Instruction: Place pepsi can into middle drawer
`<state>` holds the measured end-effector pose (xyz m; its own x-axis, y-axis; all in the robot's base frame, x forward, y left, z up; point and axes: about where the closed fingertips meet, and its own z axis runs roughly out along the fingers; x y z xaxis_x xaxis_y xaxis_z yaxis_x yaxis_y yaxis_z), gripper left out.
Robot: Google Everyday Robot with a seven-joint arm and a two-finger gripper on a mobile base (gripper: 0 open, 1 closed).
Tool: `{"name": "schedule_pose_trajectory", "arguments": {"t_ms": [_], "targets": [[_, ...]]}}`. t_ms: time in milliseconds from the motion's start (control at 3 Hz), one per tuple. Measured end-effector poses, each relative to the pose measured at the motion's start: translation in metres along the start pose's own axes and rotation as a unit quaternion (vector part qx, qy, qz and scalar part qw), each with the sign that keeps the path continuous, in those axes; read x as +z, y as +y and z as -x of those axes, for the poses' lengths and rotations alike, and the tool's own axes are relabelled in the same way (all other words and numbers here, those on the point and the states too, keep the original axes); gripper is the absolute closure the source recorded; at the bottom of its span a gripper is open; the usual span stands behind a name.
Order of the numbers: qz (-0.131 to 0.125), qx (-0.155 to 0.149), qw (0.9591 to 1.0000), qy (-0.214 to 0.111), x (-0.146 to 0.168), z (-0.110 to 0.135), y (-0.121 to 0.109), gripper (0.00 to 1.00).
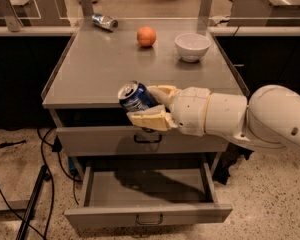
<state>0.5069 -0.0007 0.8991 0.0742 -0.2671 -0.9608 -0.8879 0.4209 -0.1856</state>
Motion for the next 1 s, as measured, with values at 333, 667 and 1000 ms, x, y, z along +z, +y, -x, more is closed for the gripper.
{"name": "schedule_pose_trajectory", "arguments": {"t_ms": [333,667,1000], "targets": [[0.012,-0.015,0.9997,0.018,0.000,-0.015,0.003,1.00],[0.033,-0.024,0.9989,0.025,-0.001,-0.068,0.007,1.00],[0.047,-0.004,0.9988,0.014,-0.003,-0.142,0.012,1.00]]}}
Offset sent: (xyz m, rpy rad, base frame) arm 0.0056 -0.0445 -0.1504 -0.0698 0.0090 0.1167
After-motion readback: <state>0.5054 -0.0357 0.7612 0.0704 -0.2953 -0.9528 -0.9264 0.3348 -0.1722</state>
